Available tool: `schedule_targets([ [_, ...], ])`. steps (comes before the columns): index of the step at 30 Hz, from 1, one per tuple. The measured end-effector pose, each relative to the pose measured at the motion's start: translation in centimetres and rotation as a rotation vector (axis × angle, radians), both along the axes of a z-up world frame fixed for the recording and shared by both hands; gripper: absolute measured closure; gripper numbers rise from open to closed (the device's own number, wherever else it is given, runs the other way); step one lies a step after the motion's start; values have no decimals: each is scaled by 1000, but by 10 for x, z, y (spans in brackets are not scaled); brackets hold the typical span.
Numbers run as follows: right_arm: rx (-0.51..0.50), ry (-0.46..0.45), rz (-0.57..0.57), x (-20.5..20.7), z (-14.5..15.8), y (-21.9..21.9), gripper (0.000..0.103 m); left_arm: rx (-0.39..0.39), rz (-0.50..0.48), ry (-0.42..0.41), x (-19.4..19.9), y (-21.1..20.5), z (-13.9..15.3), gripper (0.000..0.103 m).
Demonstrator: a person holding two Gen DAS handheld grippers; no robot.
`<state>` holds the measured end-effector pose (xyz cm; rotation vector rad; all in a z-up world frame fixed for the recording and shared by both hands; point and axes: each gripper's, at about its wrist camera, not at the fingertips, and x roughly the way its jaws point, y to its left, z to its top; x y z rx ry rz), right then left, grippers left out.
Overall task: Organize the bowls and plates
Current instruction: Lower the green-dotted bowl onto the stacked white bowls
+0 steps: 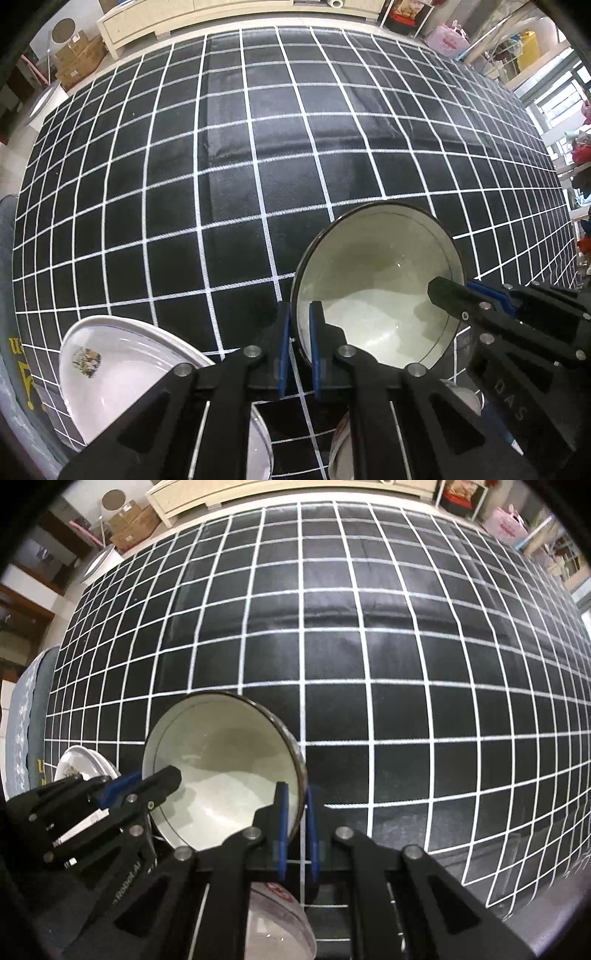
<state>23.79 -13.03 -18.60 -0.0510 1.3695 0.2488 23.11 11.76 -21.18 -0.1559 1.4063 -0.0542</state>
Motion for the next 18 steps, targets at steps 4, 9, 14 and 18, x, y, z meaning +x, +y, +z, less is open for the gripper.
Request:
schedule_targets([
  [4,5,-27,-1,-2,25,15,90,6,15,-28,-1,9,20,95],
  [9,-1,-68,5,-7,57,19,90,2,20,-66,-7,13,50,95],
  [14,-9,-101,4,-27,86,22,90,8,20,-103,-21,14,81,95],
  [18,-9,-116,21,-48,102,22,90,15,20,-118,-38,8,97,95],
])
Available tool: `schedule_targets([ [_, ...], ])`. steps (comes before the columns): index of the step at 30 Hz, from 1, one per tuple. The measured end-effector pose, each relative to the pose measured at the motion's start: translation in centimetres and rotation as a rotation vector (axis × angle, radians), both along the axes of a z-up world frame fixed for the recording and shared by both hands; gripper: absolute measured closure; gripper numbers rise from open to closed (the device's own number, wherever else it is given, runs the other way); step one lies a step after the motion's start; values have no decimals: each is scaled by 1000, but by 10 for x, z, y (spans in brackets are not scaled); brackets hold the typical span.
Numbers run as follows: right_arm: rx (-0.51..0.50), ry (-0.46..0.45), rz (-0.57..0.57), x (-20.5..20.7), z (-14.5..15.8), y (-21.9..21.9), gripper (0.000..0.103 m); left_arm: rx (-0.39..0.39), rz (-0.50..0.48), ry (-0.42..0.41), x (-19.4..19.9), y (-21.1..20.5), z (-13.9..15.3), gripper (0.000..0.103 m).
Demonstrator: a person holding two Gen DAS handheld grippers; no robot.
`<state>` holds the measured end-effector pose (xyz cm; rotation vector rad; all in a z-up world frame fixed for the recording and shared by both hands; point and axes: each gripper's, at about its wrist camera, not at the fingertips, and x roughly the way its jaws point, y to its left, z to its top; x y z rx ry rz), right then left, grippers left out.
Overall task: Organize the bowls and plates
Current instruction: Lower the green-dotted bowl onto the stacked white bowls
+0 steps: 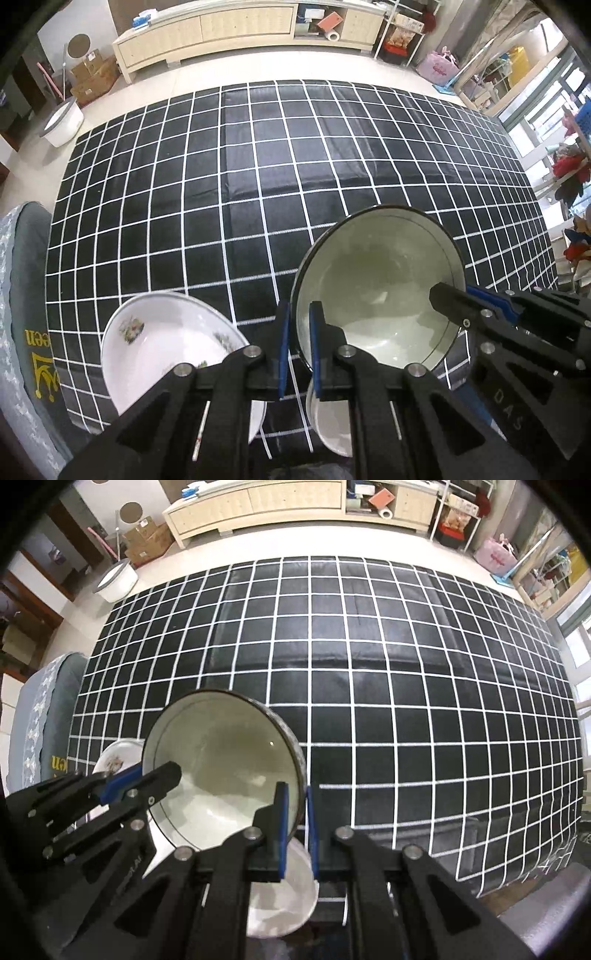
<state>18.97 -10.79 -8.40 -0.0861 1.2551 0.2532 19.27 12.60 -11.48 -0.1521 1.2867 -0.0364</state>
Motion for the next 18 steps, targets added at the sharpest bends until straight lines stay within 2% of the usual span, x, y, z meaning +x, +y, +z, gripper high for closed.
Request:
schedule_targets([
  [4,-10,-14,12,-22,5,-16,90,-5,-2,-4,-18,-4,8,95],
  [6,-17,-13,12,-31,3,-18,90,-3,-3,-3,-17,-27,1,95],
  [10,-33,1,14,-48,-7,-19,90,4,-13,13,-35,-41,-11,95],
  [12,-41,6,17,-45,-15,-38,90,12,-17,17,-45,-49,-14,95],
  [18,-63,49,22,-45,-36,-49,90,12,-30,60,-64,-63,-33,95],
])
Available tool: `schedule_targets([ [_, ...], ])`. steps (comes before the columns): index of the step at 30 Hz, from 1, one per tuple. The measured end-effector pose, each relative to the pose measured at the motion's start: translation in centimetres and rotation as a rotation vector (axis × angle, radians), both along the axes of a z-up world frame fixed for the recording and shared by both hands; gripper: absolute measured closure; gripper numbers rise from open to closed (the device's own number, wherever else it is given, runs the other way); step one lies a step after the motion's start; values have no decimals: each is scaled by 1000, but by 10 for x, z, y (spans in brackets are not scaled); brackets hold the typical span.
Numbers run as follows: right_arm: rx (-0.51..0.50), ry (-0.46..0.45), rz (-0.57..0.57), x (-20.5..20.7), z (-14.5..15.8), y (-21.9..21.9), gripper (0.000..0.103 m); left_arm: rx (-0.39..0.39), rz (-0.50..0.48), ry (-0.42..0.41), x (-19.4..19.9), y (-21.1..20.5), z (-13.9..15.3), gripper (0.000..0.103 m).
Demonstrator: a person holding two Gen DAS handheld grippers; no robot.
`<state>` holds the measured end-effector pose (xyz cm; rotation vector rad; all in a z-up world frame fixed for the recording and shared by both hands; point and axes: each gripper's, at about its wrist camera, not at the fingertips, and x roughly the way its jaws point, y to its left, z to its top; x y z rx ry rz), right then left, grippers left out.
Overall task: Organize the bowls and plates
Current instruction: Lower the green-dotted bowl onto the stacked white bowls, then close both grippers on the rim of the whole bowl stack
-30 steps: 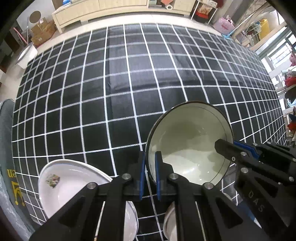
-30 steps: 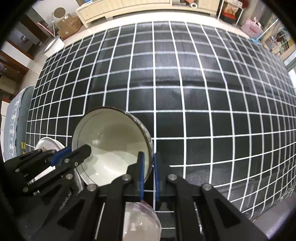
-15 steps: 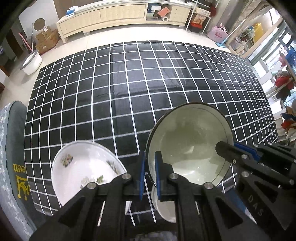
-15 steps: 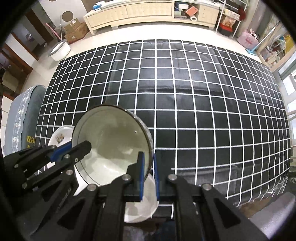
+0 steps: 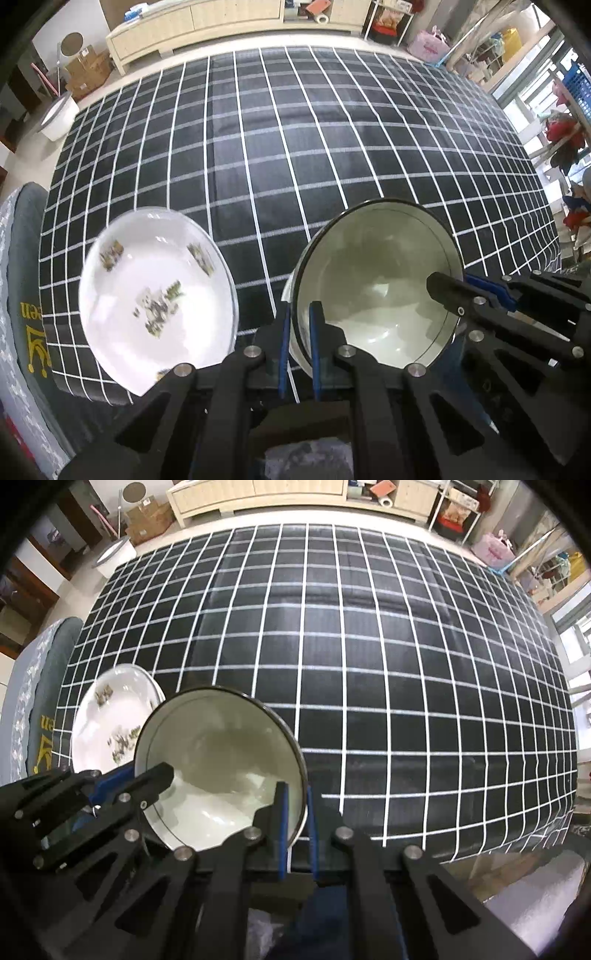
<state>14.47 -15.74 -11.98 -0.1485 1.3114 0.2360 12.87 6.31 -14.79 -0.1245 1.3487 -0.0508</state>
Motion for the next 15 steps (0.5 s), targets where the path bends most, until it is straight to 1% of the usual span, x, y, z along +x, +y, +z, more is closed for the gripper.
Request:
schedule_targets([
  [3,-6,18,1,1,-10,4,90,-5,0,21,-3,-6,-10,95],
  [4,-6,24,1,1,-12,3,90,-4,-1,24,-12,-4,-13,95],
  [6,-3,32,1,-3,-15,-3,90,-5,-2,31,-14,-4,-17,95],
  [15,0,59,-3,-6,-27,-6,90,-6,3,32,-9,-2,-27,95],
])
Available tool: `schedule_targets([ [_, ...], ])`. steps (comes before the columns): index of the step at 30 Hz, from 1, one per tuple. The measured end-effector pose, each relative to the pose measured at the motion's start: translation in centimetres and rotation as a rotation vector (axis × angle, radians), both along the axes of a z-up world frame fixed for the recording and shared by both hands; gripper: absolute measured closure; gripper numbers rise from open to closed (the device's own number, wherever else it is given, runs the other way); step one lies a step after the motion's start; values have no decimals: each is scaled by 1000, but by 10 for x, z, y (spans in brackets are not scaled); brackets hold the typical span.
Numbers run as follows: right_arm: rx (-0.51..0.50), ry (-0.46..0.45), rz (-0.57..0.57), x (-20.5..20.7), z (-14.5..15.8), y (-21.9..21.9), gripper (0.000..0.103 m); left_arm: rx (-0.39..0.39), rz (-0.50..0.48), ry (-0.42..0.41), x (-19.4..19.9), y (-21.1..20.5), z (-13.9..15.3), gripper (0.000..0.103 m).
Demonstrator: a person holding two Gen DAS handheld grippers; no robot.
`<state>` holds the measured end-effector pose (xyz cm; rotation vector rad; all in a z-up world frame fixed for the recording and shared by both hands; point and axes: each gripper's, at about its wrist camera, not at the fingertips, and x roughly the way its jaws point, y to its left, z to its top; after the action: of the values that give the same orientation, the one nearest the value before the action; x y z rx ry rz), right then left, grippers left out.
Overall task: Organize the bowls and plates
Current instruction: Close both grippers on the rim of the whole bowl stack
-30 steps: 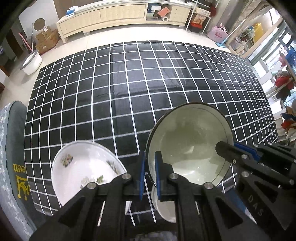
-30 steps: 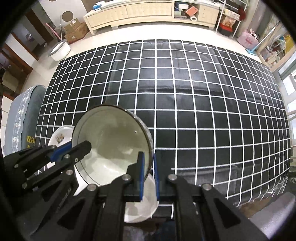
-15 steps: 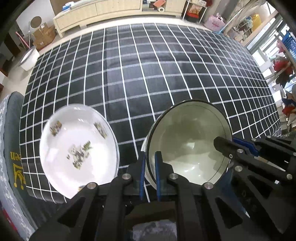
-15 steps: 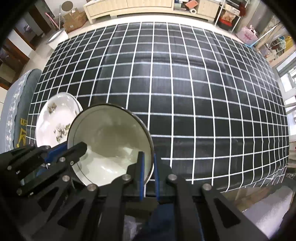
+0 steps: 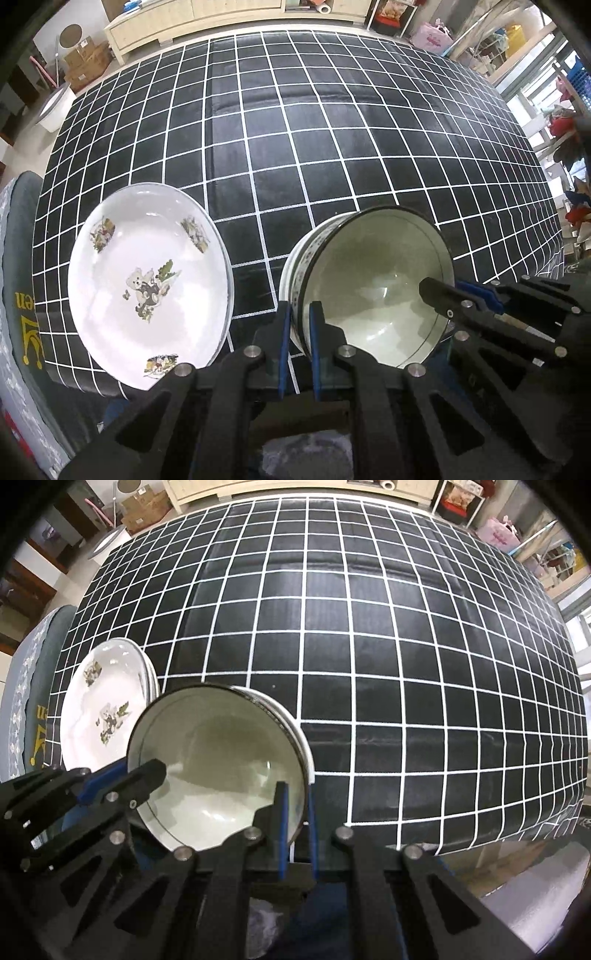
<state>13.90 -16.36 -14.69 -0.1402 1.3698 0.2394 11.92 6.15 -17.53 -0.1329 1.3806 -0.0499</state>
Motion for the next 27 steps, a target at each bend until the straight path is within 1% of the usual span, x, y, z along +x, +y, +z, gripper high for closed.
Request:
schedule_targets([
  [4,6,4,0,4,-3,7,90,1,-2,0,1,-1,-1,95],
  [9,7,10,4,5,-3,5,90,-9,4,-3,2,-2,-1,95],
  [12,31,6,-12,5,-3,3,90,-18,5,-7,3,-4,0,95],
  [15,36,-16,-14,3,2,3,90,-25,1,-15,4,-5,2,95],
  [19,38,-73,1,-1,17,4,90,-55,8,-38,3,-4,9,94],
  [21,44,-95,10,-2,24,3,90,-83,9,-53,1,-3,13,87],
  [22,53,-100,13,-2,28,2,86,-95,11,-60,0,-2,15,85],
  [23,63,-103,14,-2,30,0,77,-110,11,-69,-2,0,19,81],
  [24,71,-105,15,-3,31,-1,71,-122,7,-79,-3,1,22,79],
  [25,76,-112,16,-4,32,-3,60,-128,3,-85,-5,2,24,77],
  [26,83,-124,11,-5,34,-6,52,-136,-6,-94,-6,2,26,74],
  [27,92,-136,5,-6,35,-9,50,-141,-14,-100,-8,3,27,70],
])
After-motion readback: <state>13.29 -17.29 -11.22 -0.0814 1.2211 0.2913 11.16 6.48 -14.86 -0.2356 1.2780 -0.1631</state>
